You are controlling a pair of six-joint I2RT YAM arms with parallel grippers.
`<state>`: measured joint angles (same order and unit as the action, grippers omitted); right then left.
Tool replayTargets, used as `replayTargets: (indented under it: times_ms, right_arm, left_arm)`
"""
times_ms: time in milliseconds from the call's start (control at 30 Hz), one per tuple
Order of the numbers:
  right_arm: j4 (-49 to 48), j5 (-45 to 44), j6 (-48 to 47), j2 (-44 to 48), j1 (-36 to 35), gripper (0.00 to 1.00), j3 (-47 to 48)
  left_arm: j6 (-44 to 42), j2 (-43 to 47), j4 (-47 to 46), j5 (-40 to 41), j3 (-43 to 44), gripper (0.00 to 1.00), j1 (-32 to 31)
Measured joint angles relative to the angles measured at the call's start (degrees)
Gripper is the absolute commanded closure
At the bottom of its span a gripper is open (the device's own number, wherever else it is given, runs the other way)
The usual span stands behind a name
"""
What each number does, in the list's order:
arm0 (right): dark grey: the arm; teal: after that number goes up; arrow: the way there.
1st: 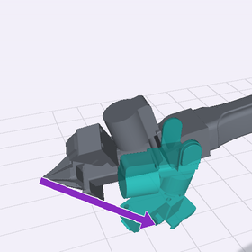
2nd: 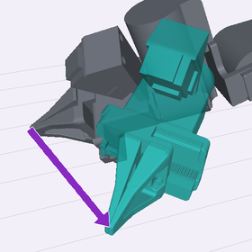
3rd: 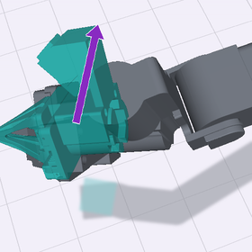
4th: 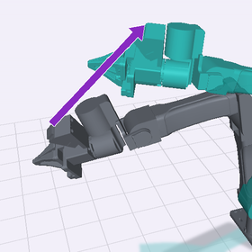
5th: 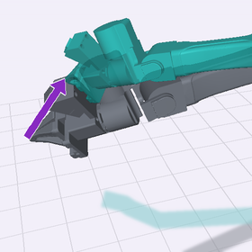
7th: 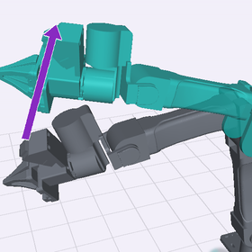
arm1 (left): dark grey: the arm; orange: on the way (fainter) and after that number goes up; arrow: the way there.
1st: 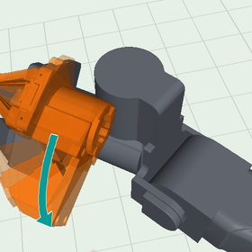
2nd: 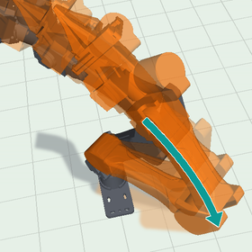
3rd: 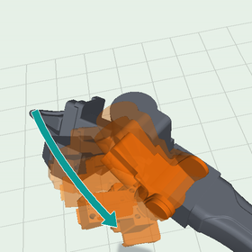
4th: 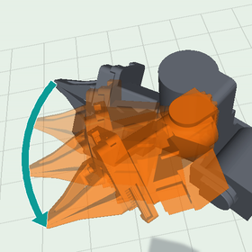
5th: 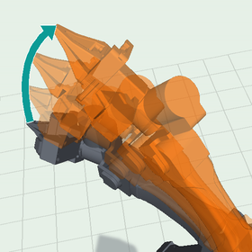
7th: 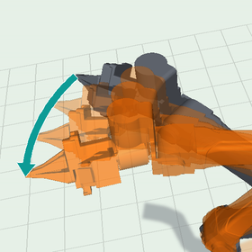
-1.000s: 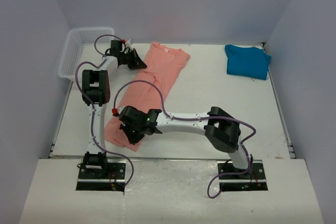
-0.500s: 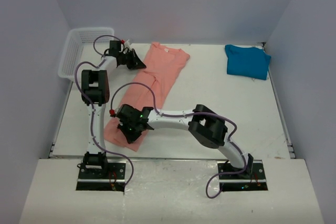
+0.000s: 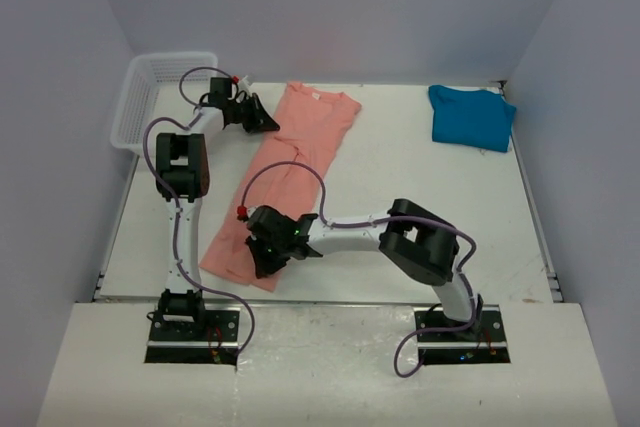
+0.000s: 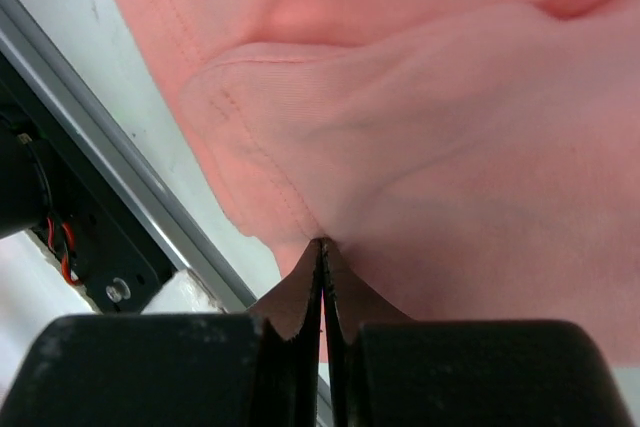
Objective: Fold and stack the t-shirts
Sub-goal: Rotate the tshirt 90 degrees
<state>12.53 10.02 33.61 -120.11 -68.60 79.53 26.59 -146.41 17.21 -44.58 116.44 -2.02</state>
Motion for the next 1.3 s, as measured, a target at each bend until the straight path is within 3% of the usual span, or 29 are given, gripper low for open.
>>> replayTargets:
  times_ms: [300,533,733,1300]
  right_arm:
    - [-5.5,-0.2,8.8,9.1,4.3,1.0,-15.1]
    - [-8.8,-0.1,11.3,16.4,11.0,1.0,-25.6]
    - [-11.3,-1.7,13.2,21.7,12.2,1.0,-32.9]
    - [-9.4,-5.6,25.1,28.8,12.2,1.0,-40.3]
  left_arm:
    - [0.9,-0.3,-2.6,-0.2,-1.1,1.0,-1.6]
    - [2.8,-0.3,-6.2,-0.2,-2.3,1.0,-3.8]
    - [3.3,-0.9,-6.5,-0.3,-1.5,1.0,-4.0]
    - [5.3,-1.8,-8.3,-0.8,-0.5,1.0,1.2]
